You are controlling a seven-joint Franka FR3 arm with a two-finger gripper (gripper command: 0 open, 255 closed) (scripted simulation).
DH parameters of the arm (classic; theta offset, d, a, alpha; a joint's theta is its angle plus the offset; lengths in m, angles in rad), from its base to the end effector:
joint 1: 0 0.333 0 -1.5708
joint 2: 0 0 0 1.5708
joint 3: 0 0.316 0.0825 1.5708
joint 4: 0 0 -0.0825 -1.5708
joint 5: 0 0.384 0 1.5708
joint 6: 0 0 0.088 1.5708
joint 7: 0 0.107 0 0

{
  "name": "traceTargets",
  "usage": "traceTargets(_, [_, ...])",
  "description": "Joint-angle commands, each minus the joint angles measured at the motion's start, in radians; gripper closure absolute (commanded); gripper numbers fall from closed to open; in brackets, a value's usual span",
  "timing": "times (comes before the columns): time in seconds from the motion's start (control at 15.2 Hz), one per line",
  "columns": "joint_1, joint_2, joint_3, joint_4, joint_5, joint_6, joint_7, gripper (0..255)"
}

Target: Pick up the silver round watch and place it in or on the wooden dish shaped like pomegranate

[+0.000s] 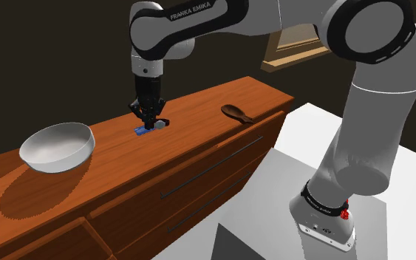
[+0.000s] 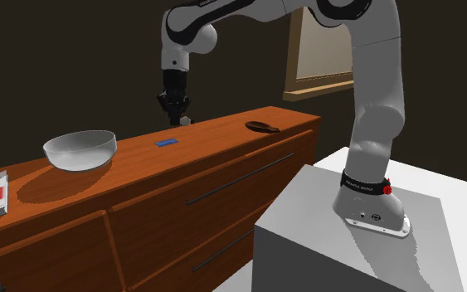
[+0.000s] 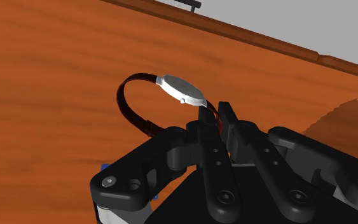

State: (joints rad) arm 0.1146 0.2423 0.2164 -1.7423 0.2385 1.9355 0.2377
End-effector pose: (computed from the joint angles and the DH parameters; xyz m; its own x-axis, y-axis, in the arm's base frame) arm 0.5874 0.2094 0.4358 0.9929 0.0126 -0.1184 -0.0170 -0.9692 -0.2456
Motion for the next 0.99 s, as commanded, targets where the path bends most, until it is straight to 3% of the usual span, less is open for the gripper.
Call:
traceTargets(0.0, [-0.021, -0.038, -0.01, -0.04, 0.009, -0.006, -0.032, 255])
traceTargets(0.92, [-0.19, -0.292, -0.15, -0.322, 0.025, -0.056, -0.342, 255])
